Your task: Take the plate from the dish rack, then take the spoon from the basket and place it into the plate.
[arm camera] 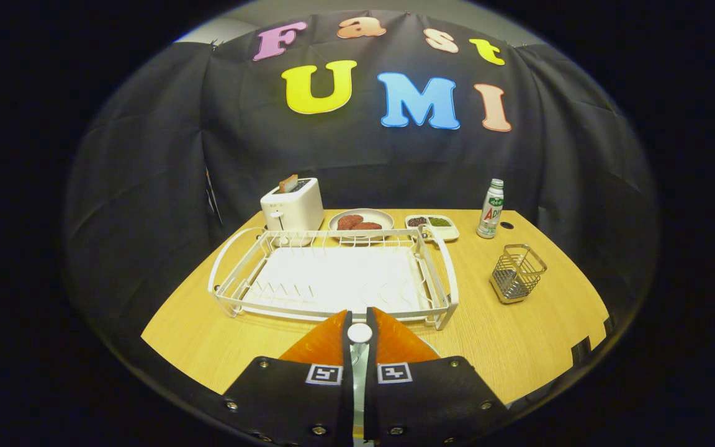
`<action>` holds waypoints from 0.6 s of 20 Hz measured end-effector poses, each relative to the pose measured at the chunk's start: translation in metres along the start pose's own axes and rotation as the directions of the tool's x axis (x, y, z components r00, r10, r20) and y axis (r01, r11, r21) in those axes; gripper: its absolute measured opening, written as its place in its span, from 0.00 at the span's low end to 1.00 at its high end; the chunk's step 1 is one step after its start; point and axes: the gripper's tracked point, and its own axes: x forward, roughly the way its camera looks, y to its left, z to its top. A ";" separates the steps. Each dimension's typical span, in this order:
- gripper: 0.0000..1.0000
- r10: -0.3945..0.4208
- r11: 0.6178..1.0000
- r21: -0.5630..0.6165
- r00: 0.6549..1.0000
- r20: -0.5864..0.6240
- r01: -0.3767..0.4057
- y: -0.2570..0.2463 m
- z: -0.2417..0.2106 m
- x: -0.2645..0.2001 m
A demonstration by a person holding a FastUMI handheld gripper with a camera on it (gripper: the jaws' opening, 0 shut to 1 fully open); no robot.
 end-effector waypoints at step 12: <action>0.06 0.008 1.000 0.019 1.000 -0.025 -0.007 -0.006 -0.010 0.010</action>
